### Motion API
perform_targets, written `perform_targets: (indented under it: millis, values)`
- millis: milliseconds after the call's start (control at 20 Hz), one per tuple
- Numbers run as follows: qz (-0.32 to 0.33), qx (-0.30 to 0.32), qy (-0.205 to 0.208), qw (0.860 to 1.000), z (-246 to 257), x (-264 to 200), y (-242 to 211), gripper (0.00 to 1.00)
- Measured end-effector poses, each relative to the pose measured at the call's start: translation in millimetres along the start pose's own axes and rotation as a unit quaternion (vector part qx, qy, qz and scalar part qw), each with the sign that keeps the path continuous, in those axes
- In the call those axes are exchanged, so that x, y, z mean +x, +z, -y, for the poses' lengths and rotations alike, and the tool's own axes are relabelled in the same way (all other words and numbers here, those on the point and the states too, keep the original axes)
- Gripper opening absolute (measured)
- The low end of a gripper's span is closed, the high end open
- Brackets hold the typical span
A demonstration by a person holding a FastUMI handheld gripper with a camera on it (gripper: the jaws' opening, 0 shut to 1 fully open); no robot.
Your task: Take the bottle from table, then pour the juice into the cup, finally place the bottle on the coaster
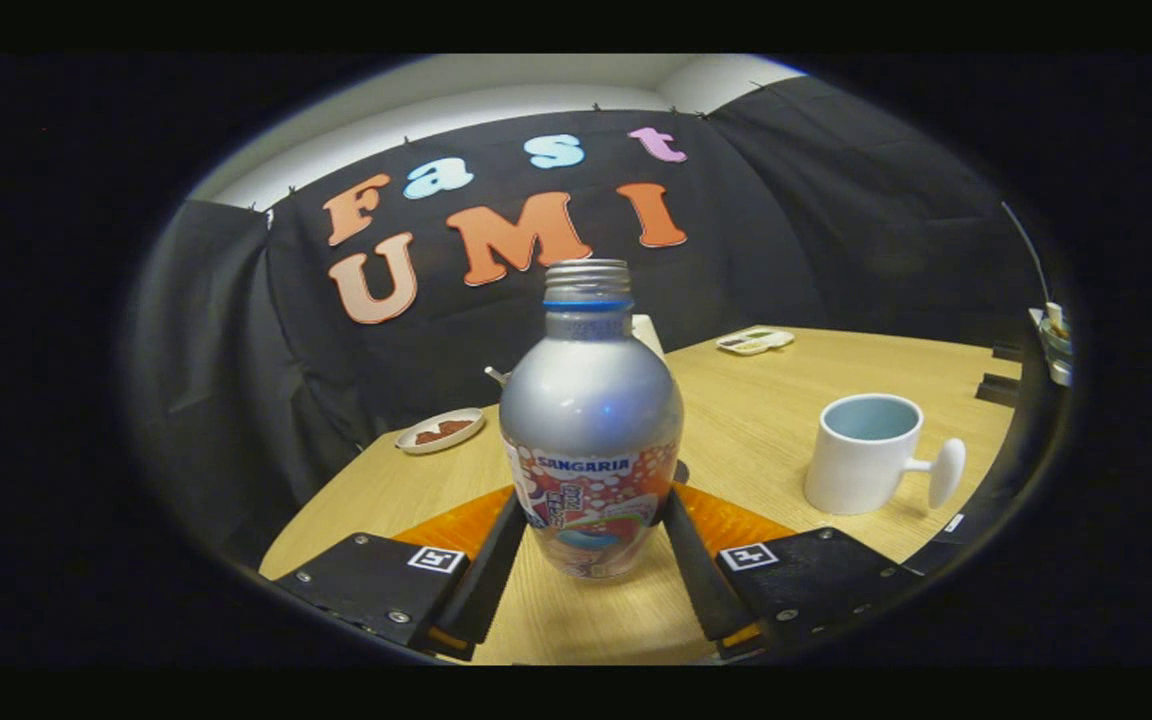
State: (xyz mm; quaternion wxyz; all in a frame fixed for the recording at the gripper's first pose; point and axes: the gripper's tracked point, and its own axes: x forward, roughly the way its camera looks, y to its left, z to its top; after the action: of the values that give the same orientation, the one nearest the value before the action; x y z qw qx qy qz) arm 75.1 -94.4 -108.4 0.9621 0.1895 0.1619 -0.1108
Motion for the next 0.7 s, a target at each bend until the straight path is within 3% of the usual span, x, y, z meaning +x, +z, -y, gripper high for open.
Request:
perform_targets:
  millis: [300, 700]
  values:
    - [-0.002, 0.104, 0.006, 0.995, 2.7, 5.9, 7.5, 0.77]
    - [-0.013, 0.233, 0.004, 0.972, 6.6, 19.1, 3.0, 0.77]
